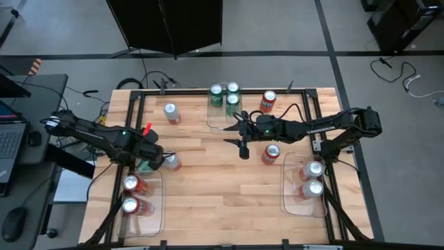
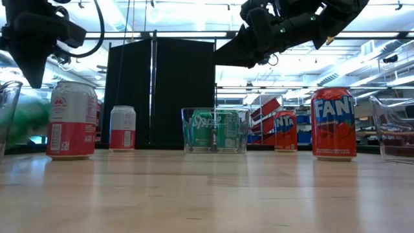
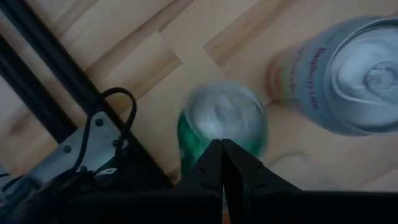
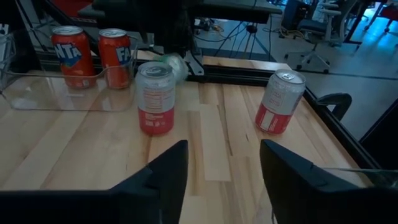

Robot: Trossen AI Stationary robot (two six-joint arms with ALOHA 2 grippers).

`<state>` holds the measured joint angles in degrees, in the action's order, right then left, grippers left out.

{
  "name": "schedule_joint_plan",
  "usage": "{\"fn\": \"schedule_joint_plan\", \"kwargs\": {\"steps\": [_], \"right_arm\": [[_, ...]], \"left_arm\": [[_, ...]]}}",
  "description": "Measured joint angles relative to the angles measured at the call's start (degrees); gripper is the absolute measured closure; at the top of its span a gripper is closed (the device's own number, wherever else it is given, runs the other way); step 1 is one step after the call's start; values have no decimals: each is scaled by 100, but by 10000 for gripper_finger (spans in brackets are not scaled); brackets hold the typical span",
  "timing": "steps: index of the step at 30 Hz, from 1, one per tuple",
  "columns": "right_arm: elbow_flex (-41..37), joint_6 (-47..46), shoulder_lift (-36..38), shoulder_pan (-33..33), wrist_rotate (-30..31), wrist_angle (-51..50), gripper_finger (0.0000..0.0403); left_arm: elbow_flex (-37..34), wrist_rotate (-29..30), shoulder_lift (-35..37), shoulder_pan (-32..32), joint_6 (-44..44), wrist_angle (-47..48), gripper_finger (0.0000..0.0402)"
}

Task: Sort soda cans
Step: Put the green soda can into the top transparent bin

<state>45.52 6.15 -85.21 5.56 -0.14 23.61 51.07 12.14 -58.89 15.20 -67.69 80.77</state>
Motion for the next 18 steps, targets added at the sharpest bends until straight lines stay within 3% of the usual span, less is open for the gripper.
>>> {"fn": "schedule_joint_plan", "kwargs": {"steps": [14, 18], "right_arm": [[0, -3, 0, -171, -598, 446, 273], [0, 0, 0, -249, -614, 555, 286]], "left_arm": [[0, 51, 0, 210, 5, -144, 401], [0, -350, 0, 203, 26, -524, 400]]}}
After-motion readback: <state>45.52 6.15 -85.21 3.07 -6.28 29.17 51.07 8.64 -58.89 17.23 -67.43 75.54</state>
